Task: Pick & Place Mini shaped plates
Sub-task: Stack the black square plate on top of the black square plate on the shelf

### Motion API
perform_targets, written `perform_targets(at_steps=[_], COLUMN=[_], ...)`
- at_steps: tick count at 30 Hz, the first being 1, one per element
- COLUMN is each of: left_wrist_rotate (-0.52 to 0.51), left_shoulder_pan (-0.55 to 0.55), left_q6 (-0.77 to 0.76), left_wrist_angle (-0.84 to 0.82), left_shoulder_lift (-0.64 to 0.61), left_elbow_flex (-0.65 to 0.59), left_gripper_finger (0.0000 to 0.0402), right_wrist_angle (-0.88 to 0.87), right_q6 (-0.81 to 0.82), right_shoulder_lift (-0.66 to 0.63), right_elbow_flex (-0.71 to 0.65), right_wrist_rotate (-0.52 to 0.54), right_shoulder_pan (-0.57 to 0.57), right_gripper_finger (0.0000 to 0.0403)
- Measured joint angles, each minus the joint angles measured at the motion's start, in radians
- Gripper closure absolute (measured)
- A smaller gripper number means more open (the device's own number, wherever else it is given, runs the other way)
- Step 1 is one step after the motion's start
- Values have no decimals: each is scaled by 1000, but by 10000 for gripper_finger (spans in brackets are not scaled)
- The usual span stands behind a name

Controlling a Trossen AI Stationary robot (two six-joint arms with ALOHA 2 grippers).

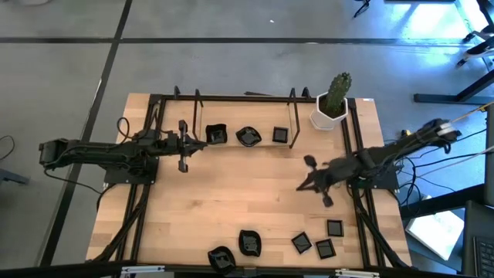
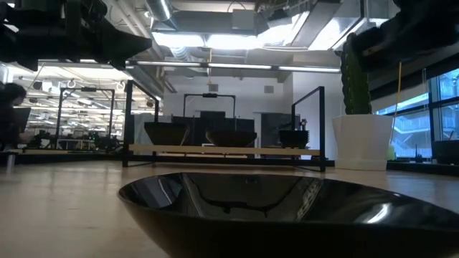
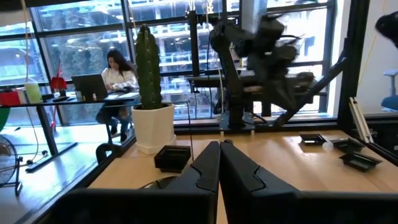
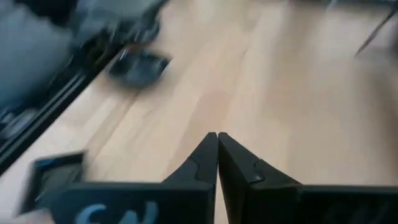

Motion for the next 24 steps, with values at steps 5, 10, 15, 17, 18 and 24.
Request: perform_targets(at_steps=[5,10,15,17,18,24], left_wrist_rotate=[0,1,1,1,1,2], left_shoulder_pan=[0,0,0,0,0,0], left_q6=[-1,-27,-42,-43,-43,-45], left_wrist_angle=[0,-6,-31,-38,-40,-51], left_shoulder_lift=[0,0,0,0,0,0], left_elbow_flex=[0,0,0,0,0,0], left_gripper_finger=[390,393,394,392,391,391], right_wrist_angle=[-253,-459,-553,-564,-572,-623], right_q6=[127,207,210,216,218,190], right_shoulder_lift=[268,510,726,786,811,891], right_elbow_flex=[243,461,607,652,671,727], right_wrist_rotate=[17,17,-56,-102,-124,-142], right_shoulder_pan=[130,207,256,263,265,279], right_gripper_finger=[389,386,345,318,304,235])
